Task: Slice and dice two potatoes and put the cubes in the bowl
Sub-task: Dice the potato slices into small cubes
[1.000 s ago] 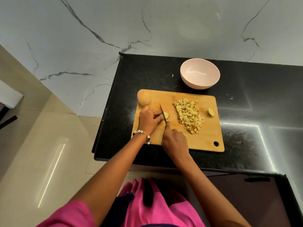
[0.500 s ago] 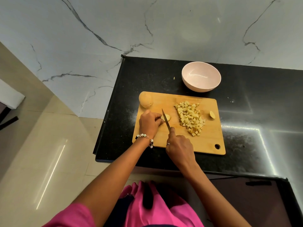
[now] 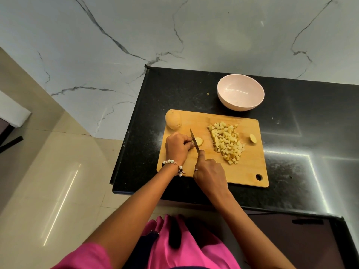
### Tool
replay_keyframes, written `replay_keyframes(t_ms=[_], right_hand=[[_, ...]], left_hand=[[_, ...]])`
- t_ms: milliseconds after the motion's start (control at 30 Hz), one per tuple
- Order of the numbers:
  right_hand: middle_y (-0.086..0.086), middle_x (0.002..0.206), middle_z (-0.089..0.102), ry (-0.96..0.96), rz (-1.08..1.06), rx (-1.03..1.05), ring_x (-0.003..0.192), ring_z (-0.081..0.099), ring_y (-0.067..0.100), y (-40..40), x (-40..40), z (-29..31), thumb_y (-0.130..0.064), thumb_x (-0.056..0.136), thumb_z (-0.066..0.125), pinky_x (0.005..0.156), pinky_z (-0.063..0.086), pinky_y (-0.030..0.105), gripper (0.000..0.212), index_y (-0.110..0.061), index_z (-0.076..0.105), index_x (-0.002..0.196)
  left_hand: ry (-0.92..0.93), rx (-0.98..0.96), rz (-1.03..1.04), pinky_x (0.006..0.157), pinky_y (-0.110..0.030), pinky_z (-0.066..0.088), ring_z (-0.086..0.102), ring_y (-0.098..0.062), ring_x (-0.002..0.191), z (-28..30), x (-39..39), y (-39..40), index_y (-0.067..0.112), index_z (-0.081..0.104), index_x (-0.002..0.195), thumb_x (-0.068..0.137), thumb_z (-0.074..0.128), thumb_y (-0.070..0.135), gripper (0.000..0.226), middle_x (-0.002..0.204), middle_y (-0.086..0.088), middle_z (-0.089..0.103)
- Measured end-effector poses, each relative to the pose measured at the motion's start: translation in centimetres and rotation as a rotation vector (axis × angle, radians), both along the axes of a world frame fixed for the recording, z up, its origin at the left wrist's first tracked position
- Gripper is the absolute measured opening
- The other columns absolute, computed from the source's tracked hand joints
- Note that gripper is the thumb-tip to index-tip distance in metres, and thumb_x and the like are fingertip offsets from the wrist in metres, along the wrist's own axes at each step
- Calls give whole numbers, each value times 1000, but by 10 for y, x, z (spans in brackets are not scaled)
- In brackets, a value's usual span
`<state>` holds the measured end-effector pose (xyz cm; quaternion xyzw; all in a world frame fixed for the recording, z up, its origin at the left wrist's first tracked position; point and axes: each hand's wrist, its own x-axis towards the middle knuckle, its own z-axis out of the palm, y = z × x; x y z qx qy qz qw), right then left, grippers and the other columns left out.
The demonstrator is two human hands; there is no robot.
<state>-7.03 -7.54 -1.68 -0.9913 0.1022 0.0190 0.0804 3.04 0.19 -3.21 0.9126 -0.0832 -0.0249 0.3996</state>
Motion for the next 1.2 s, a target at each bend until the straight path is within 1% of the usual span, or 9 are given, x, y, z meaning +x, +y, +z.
replay_keyframes(t_ms=[133, 233, 267, 367, 500, 667, 800, 1033, 1200], right_hand=[[19, 83, 64, 33, 17, -6, 67, 62, 36, 3, 0, -5, -5, 90, 42, 50, 29, 32, 55, 6, 29, 142], [13, 52, 55, 49, 22, -96, 34, 47, 30, 2, -19, -12, -1, 65, 70, 39, 6, 21, 60, 9, 56, 122], [13, 55, 56, 88, 31, -64, 36, 49, 30, 1, -26, -12, -2, 68, 67, 40, 4, 22, 60, 8, 53, 125], [17, 84, 64, 29, 23, 66, 66, 60, 36, -8, -34, -11, -12, 93, 41, 49, 26, 32, 55, -2, 29, 145], [18, 68, 63, -84, -30, 90, 54, 56, 37, -10, -30, -9, -10, 89, 51, 47, 25, 33, 49, 1, 44, 137], [13, 94, 62, -39, 55, 86, 77, 58, 35, -6, -27, -7, -19, 98, 33, 57, 28, 35, 54, -10, 20, 149], [12, 101, 61, 38, 56, 30, 80, 59, 33, -9, -23, -8, -16, 97, 32, 57, 31, 33, 57, -11, 13, 150], [12, 100, 62, 40, -9, -32, 82, 60, 33, -28, -16, -7, -17, 96, 32, 58, 33, 33, 57, -10, 15, 150], [13, 96, 64, 14, -104, 36, 82, 61, 33, -49, -10, -4, -19, 97, 34, 59, 39, 35, 53, -13, 22, 149]], left_hand=[[-1, -9, 1, 75, -33, 51, 62, -19, 81, -1, 1, 0, 11, 76, 89, 74, 78, 19, 17, 86, -6, 69], [-2, -2, -5, 74, -31, 50, 62, -18, 81, 1, 0, 0, 11, 76, 90, 74, 77, 20, 18, 87, -6, 69], [-9, -2, -6, 73, -31, 49, 62, -18, 81, 1, 0, 0, 11, 76, 89, 74, 78, 21, 19, 87, -6, 69], [-6, -28, -12, 72, -26, 48, 60, -13, 77, 0, -1, 1, 11, 76, 90, 73, 78, 19, 18, 86, -5, 71], [34, -49, -73, 78, -14, 42, 61, -10, 84, 0, 4, 12, 12, 74, 100, 79, 73, 18, 21, 95, -4, 71], [14, -58, -4, 85, -18, 42, 62, -16, 98, -4, 6, 17, 10, 71, 105, 89, 61, 14, 19, 103, -5, 70], [-11, -123, 106, 81, -22, 47, 63, -18, 92, -6, 5, 17, 9, 70, 107, 91, 57, 10, 21, 101, -7, 69], [-14, -131, 119, 79, -12, 37, 61, -13, 96, -7, 5, 15, 11, 72, 103, 90, 59, 11, 19, 102, -4, 70], [-1, -113, 155, 80, -13, 38, 62, -15, 96, -12, 6, 6, 12, 73, 99, 89, 59, 11, 18, 100, -3, 70]])
